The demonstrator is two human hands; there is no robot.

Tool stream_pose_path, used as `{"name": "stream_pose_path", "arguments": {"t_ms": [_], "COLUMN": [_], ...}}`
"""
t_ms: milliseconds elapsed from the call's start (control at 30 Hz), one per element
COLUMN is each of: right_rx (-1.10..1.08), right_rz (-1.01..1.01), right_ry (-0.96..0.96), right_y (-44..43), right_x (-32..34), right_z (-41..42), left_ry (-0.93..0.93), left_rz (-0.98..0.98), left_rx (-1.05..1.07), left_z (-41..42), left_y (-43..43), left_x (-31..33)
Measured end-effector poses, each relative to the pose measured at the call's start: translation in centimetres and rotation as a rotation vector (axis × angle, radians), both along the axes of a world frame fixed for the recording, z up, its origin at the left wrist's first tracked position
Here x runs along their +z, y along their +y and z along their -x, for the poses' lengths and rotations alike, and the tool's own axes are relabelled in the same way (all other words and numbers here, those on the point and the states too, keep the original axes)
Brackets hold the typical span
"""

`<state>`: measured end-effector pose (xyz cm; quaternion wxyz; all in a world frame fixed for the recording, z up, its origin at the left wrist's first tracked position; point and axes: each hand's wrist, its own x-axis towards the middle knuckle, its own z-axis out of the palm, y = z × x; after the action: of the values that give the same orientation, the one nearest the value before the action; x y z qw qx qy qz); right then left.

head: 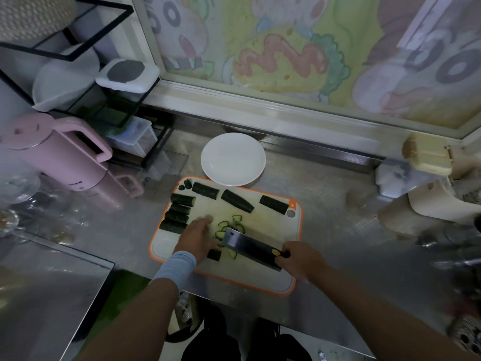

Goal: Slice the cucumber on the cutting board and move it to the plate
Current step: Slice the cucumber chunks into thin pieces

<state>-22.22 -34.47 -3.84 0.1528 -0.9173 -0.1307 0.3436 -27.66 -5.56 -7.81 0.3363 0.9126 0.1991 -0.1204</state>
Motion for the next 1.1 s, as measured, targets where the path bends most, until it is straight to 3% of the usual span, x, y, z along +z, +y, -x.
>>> {"name": "stream_pose_path", "arguments": {"t_ms": [133, 233, 433, 667, 900, 1100], "right_rx": [0.026, 0.015, -0.013, 0.049, 0.118, 0.153], "right_rz": [0.039, 0.028, -0.039, -0.157, -0.213, -0.286], "right_ry": [0.007, -0.035, -0.168, -0.193, -0.283, -0.257], "right_y": [0.3, 0.7, 2.3, 4.9, 7.7, 8.7], "right_x": [-0.1, -0.2, 0.2, 0.1, -0.9, -1.7], "right_z": [0.1, 0.3, 0.4, 2.3, 4.9, 5.8], "left_ry": [-0.146, -0.078, -0.071, -0.133, -0.403, -0.47], "left_rz": [-0.032, -0.06, -0.051, -0.052, -0.117, -0.136], "left_rx": [0.112, 0.143, 0.054, 0.019, -0.163, -0.153], "left_z": [2.2, 3.4, 4.8, 4.8, 5.7, 5.8], "left_y": [0.1, -1.2, -2.8, -1.6, -1.2, -1.3], "left_x": [0.3, 0.6, -0.8, -1.0, -2.9, -3.4]}}
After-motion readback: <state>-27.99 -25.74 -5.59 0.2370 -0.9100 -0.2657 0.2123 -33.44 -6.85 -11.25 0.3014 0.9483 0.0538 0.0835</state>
